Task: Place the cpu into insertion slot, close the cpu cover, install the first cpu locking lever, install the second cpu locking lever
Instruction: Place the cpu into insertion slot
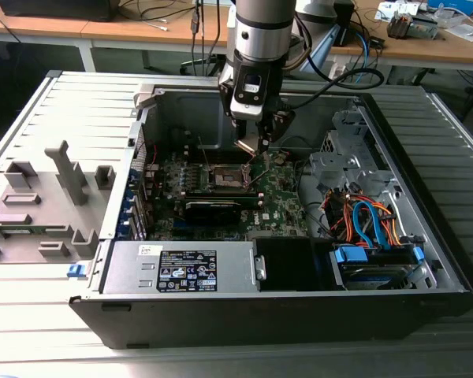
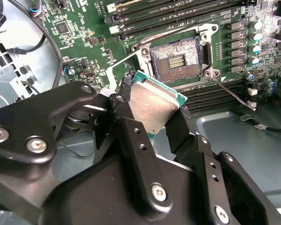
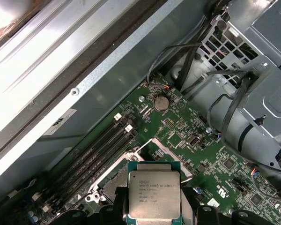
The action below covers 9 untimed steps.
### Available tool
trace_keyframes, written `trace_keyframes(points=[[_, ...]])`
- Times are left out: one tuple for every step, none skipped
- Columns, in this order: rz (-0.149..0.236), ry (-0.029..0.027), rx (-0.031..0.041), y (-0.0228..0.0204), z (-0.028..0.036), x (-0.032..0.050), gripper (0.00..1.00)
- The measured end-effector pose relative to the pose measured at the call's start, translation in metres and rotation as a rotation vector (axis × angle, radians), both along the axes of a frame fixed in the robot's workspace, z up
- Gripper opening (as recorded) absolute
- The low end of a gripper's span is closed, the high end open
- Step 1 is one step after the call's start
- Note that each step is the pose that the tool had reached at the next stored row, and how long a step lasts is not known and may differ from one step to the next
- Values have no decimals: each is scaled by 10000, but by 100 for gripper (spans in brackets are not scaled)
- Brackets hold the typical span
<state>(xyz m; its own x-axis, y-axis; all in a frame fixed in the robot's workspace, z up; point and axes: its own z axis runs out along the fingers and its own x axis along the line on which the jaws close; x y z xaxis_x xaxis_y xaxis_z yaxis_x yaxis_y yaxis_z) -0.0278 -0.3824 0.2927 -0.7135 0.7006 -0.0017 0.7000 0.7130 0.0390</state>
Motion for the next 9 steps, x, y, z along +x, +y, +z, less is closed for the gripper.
trace_keyframes(points=[[-9,0,0,0,0,0,54],[-22,0,0,0,0,0,54],[-36,0,0,0,-1,0,54],[-45,0,0,0,-1,0,54],[-53,0,-1,0,-1,0,54],[-68,0,0,0,-1,0,54],[-83,0,0,0,-1,0,54],[-92,0,0,0,-1,0,54],[-100,0,-1,0,-1,0,54]])
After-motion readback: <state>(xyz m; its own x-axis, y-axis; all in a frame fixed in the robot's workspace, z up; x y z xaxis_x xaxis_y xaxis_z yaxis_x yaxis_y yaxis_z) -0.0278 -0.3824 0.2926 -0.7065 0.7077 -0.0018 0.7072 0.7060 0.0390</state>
